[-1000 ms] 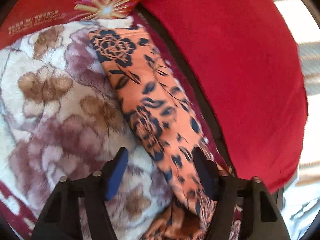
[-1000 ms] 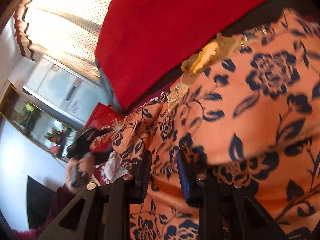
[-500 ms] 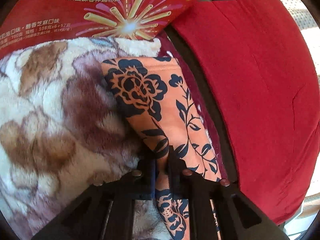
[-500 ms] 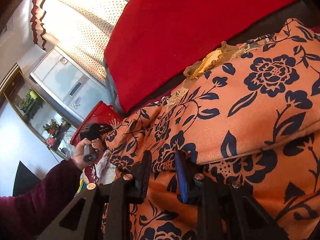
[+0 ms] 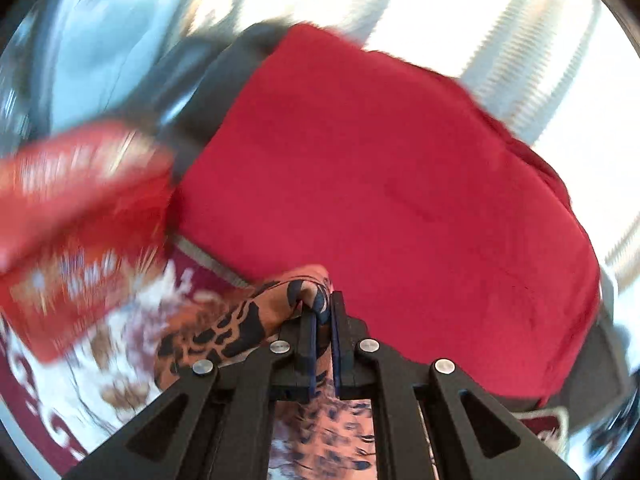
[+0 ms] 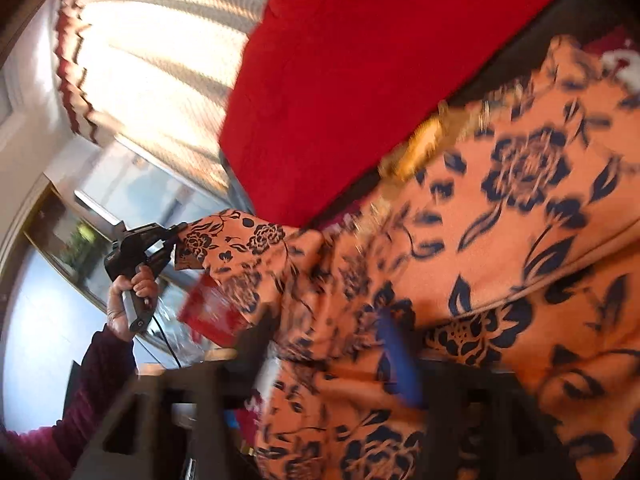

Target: Fold small clothes

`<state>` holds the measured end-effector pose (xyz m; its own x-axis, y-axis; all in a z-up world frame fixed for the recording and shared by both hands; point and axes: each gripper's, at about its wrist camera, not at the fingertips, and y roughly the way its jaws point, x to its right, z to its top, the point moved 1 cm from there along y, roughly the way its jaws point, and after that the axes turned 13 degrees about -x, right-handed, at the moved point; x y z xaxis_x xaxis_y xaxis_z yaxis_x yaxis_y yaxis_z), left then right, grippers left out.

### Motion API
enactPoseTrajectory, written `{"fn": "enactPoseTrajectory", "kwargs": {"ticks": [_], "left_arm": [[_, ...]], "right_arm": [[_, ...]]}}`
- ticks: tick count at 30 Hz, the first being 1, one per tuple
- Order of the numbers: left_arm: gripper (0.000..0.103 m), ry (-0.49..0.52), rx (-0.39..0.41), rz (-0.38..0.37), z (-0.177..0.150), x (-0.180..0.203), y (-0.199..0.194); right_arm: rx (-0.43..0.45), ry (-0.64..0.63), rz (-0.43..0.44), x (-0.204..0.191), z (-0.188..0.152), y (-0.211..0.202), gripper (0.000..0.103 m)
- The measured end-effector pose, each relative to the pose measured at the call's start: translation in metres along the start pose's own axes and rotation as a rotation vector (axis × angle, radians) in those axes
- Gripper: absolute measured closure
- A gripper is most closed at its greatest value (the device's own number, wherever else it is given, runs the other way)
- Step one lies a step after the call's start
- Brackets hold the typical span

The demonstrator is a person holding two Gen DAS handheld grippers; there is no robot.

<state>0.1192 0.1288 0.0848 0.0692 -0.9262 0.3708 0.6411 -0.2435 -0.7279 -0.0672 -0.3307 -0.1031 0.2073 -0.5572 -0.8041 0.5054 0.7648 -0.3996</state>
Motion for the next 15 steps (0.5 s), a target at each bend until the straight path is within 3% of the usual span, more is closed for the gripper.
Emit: {"fn": "enactPoseTrajectory", "kwargs": {"ticks": [4, 8, 10, 13, 14, 15], "left_arm": [[0.097, 0.186, 0.000, -0.029, -0.013, 0.093, -0.024], [0.097, 0.372, -0.086, -0.069, -0.060, 0.188, 0.004], [0.096, 0.450, -0.153, -0.078, -0.094, 0.231, 0.030], [0.078, 0.590, -0.366, -0.107, -0.156, 0.282, 0.078], [0.077, 0.643, -0.458, -0.105, -0.184, 0.298, 0.089], [0.077, 0.669, -0.489, -0.109, -0.199, 0.301, 0.092]], "right_arm": [[0.097, -0.036, 0.014, -0.009, -0.003, -0.051, 0.030], [0.187, -0.034, -0.005, -0.003, -0.011, -0.101, 0.030], [0.228, -0.022, -0.015, 0.004, -0.015, -0.124, 0.030], [0.287, 0.022, -0.042, 0.019, -0.021, -0.157, 0.030], [0.299, 0.031, -0.051, 0.023, -0.022, -0.164, 0.030], [0.308, 0.040, -0.058, 0.028, -0.022, -0.171, 0.030]]}}
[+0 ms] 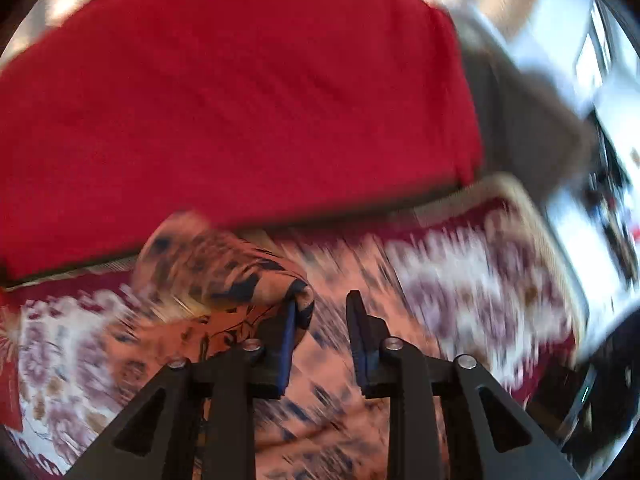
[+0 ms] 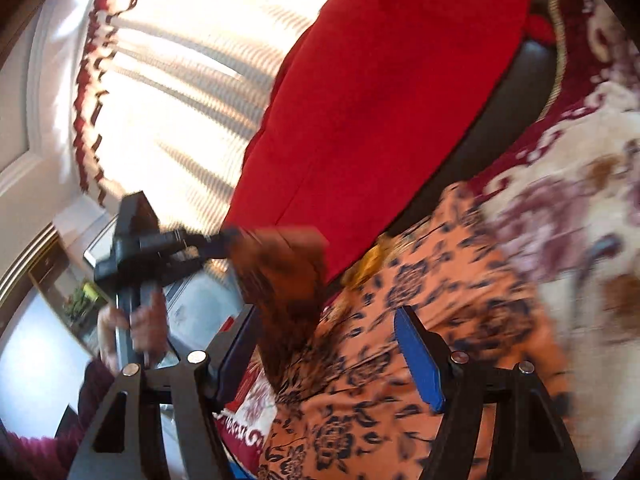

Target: Fold small clothes

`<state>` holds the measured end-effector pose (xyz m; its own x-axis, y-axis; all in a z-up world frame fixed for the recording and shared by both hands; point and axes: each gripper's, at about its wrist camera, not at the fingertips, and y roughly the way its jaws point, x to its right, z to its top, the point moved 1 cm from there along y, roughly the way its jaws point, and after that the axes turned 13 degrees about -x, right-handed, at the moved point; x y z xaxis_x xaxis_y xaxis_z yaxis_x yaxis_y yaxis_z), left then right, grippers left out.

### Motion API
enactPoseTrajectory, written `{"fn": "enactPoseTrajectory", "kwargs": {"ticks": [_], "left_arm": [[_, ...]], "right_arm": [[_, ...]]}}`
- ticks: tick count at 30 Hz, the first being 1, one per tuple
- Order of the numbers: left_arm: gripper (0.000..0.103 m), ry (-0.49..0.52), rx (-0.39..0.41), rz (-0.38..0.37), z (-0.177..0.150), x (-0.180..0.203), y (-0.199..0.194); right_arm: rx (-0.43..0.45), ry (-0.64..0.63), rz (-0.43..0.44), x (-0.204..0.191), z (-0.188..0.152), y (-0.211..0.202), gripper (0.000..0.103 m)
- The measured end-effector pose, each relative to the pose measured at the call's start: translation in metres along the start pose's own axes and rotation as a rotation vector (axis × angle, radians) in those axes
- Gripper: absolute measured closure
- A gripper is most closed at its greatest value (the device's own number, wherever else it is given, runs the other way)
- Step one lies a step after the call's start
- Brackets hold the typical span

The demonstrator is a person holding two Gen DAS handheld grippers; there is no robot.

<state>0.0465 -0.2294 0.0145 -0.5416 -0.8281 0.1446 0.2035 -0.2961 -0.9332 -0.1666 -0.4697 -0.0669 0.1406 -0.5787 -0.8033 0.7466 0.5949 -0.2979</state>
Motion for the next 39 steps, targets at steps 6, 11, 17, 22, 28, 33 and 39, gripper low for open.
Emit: {"fn": "enactPoseTrajectory", "kwargs": {"ticks": [6, 11, 17, 22, 28, 33, 39], "left_arm": [[0.064, -0.074, 0.021, -0.004, -0.029, -0.039, 0.004], [0.055, -0.312, 0.027, 0.190, -0.086, -0.138, 0.024], [0.055, -0.456, -0.038, 0.178, -0.141, -0.199, 0.066], [0.055, -0.486, 0.057, 0.199, -0.168, -0.184, 0.080], [0.053, -0.437, 0.151, 0.304, -0.193, -0.154, 0.103], [0.050, -0.434, 0.170, 0.219, -0.193, -0.166, 0.091], [0.050, -0.489, 0.229, 0.167, -0.191, -0.181, 0.072]], "right_arm": [[0.000, 0.042, -0.047, 0.013, 0.019, -0.005, 0.030], [-0.135, -0.017, -0.195, -0.007, 0.043, 0.054, 0.030], [-0.251, 0.117, -0.326, -0.015, 0.075, 0.128, 0.030], [-0.347, 0.215, -0.574, -0.026, 0.096, 0.184, 0.026], [-0.449, 0.186, -0.920, -0.018, 0.095, 0.238, 0.026], [-0.433, 0.164, -0.943, -0.014, 0.080, 0.220, 0.055], [-0.372, 0.302, -0.713, 0.011, 0.043, 0.145, 0.065]]}}
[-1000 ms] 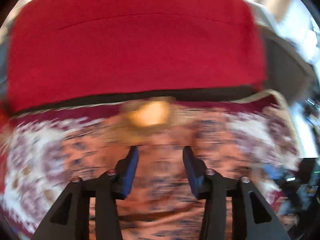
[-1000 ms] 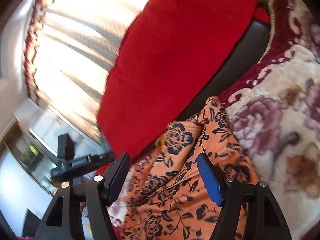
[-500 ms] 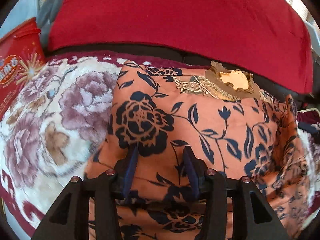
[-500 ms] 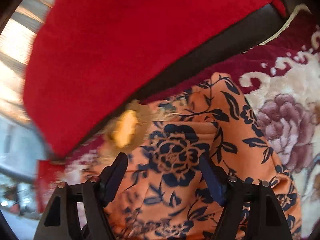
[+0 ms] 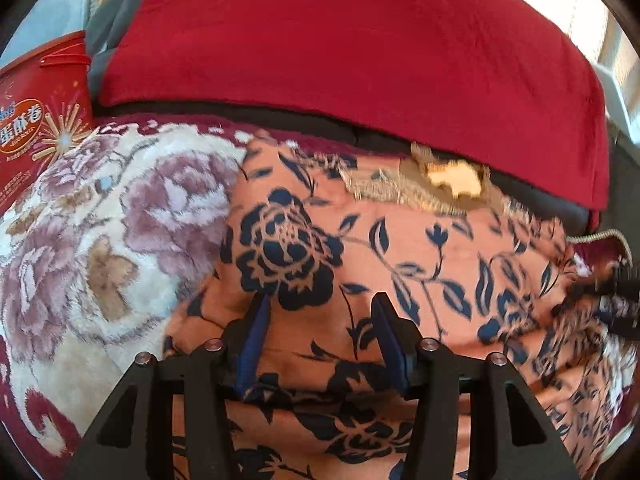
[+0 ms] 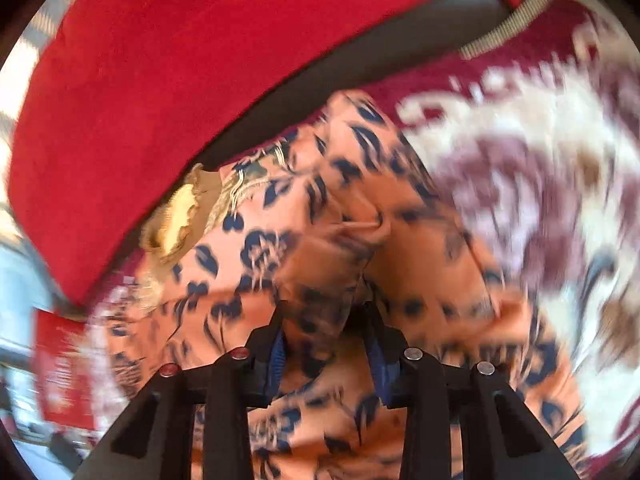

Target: Fold small clothes

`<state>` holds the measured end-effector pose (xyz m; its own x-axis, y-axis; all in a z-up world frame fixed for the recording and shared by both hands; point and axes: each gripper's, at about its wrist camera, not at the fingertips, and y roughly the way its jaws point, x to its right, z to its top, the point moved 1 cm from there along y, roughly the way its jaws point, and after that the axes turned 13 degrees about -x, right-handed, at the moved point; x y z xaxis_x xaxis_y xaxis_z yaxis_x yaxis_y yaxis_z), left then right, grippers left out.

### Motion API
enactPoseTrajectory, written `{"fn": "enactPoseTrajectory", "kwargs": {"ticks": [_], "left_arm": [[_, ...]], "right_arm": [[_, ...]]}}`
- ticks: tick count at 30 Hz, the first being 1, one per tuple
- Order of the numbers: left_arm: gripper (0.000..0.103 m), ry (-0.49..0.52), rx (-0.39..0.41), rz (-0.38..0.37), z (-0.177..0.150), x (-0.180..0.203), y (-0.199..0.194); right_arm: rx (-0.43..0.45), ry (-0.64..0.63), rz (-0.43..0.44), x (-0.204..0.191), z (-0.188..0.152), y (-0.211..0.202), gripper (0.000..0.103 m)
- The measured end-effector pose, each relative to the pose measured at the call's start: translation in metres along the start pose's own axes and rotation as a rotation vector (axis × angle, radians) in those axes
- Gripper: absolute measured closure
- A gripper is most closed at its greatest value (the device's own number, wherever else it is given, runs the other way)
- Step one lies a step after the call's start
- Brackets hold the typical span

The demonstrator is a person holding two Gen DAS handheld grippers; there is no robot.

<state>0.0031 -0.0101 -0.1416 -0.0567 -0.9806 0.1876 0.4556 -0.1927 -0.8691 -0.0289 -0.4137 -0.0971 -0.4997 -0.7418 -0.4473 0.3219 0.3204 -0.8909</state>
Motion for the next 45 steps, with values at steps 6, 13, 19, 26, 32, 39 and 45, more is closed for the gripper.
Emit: {"fn": "enactPoseTrajectory", "kwargs": {"ticks": [6, 13, 19, 26, 32, 39, 45], "left_arm": [[0.049, 0.017, 0.004, -0.001, -0.004, 0.004, -0.001], [0.049, 0.008, 0.054, 0.009, 0.000, 0.005, -0.003], [0.049, 0.014, 0.169, 0.045, 0.001, 0.009, -0.022], [0.043, 0.086, 0.094, 0.067, -0.003, 0.028, -0.002], [0.042, 0.159, 0.083, 0.056, -0.008, 0.046, 0.001], [0.042, 0.119, 0.042, 0.051, -0.005, 0.037, 0.009], [0.042, 0.143, 0.018, 0.028, -0.006, 0.047, 0.013]], "right_arm": [[0.084, 0.168, 0.385, 0.042, -0.023, -0.007, 0.022], [0.056, 0.064, 0.334, 0.029, 0.001, -0.004, 0.092], [0.374, -0.278, 0.556, -0.030, -0.011, -0.088, 0.093], [0.288, -0.129, 0.183, 0.022, 0.015, -0.024, 0.092], [0.336, -0.041, 0.164, 0.033, -0.003, -0.038, 0.088], [0.367, -0.275, -0.022, -0.028, 0.015, -0.051, 0.001], [0.213, -0.180, 0.115, 0.010, 0.043, -0.022, 0.022]]}}
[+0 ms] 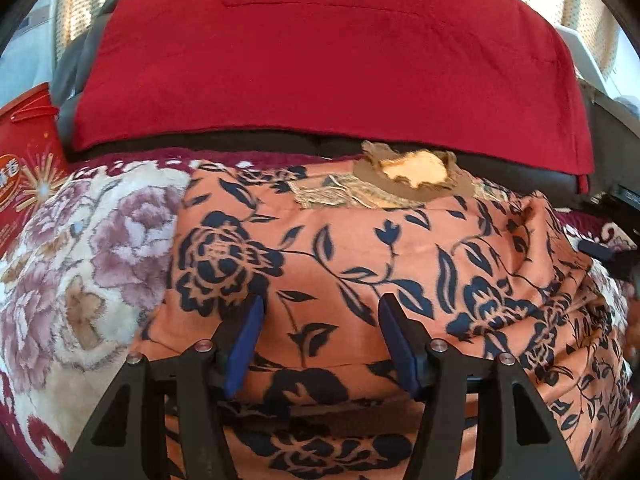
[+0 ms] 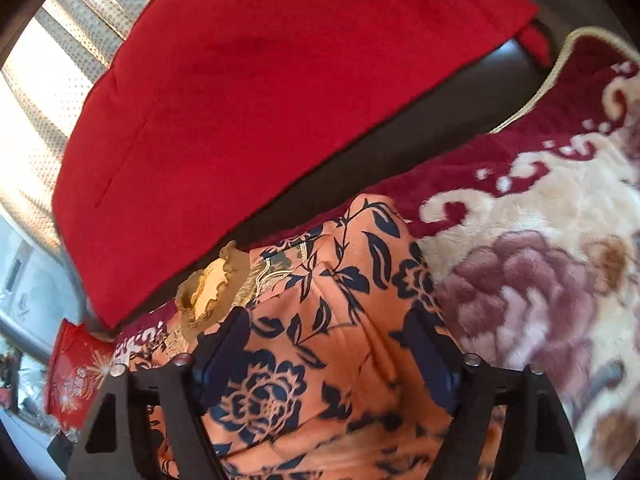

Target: Fold small clothes

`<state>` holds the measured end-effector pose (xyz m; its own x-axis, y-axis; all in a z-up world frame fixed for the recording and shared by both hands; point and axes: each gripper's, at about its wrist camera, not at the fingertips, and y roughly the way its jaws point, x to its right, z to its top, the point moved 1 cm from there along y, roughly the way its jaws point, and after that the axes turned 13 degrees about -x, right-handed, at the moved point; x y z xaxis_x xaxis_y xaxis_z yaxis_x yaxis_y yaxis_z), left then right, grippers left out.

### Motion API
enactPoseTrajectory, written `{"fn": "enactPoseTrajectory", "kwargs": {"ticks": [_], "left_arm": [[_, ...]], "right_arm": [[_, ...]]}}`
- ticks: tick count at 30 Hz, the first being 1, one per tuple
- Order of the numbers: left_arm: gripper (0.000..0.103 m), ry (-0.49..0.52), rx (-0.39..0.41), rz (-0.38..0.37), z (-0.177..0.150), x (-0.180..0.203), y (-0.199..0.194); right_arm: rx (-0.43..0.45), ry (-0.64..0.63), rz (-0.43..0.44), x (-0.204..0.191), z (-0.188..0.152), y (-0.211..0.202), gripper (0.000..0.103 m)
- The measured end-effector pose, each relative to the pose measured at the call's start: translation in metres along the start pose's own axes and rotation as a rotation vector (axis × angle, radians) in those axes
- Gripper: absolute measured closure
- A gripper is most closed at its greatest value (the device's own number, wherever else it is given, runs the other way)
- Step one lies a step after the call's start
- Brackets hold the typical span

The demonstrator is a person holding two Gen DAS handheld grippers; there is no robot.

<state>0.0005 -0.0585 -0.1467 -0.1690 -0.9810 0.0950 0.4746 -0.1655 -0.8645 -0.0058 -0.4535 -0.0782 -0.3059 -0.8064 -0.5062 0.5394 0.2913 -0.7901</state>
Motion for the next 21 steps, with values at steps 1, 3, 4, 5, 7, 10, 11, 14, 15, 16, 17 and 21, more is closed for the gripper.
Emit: {"fn": "enactPoseTrajectory", "kwargs": {"ticks": [1, 3, 4, 5, 7, 10, 11, 14, 15, 16, 17, 21], "left_arm": [[0.042, 0.007, -0.009, -0.003, -0.001, 0.002, 0.001], [0.042, 0.021, -0.014, 0.007, -0.002, 0.004, 0.003], [0.042, 0.021, -0.013, 0.007, -0.002, 0.004, 0.003], [0.042, 0.018, -0.014, 0.005, -0.001, 0.003, 0.003], [0.042, 0.005, -0.017, -0.002, 0.000, 0.001, 0.004], [0.042, -0.002, -0.015, -0.008, 0.001, 0.000, 0.003], [0.042, -0.004, -0.011, -0.007, 0.001, -0.001, 0.001], [0.042, -0.024, 0.006, 0.002, 0.000, -0.005, -0.003], [0.042, -0.034, 0.010, 0.004, 0.001, -0.007, -0.004], [0.042, -0.044, 0.015, 0.004, 0.001, -0.009, -0.005], [0.042, -0.056, 0.020, 0.007, 0.001, -0.011, -0.006], [0.042, -0.053, -0.017, 0.032, -0.002, -0.011, 0.001]], "right_arm": [[-0.076, 0.006, 0.027, 0.005, 0.007, 0.015, 0.031], [-0.142, 0.023, -0.006, 0.010, 0.015, 0.034, 0.048], [-0.157, 0.007, -0.010, 0.008, 0.016, 0.036, 0.053], [-0.165, -0.015, -0.015, 0.004, 0.015, 0.035, 0.060], [-0.216, -0.061, -0.034, -0.005, 0.010, 0.036, 0.096], [-0.201, -0.161, -0.039, -0.023, -0.008, 0.021, 0.096], [-0.183, -0.182, -0.051, -0.027, -0.013, 0.015, 0.096], [-0.100, -0.173, -0.051, -0.025, -0.028, -0.011, 0.096], [-0.071, -0.158, -0.051, -0.022, -0.031, -0.018, 0.096], [-0.050, -0.142, -0.060, -0.016, -0.032, -0.021, 0.096], [-0.052, -0.124, -0.076, -0.008, -0.033, -0.019, 0.096], [-0.132, -0.054, -0.100, 0.019, -0.035, 0.005, 0.096]]}}
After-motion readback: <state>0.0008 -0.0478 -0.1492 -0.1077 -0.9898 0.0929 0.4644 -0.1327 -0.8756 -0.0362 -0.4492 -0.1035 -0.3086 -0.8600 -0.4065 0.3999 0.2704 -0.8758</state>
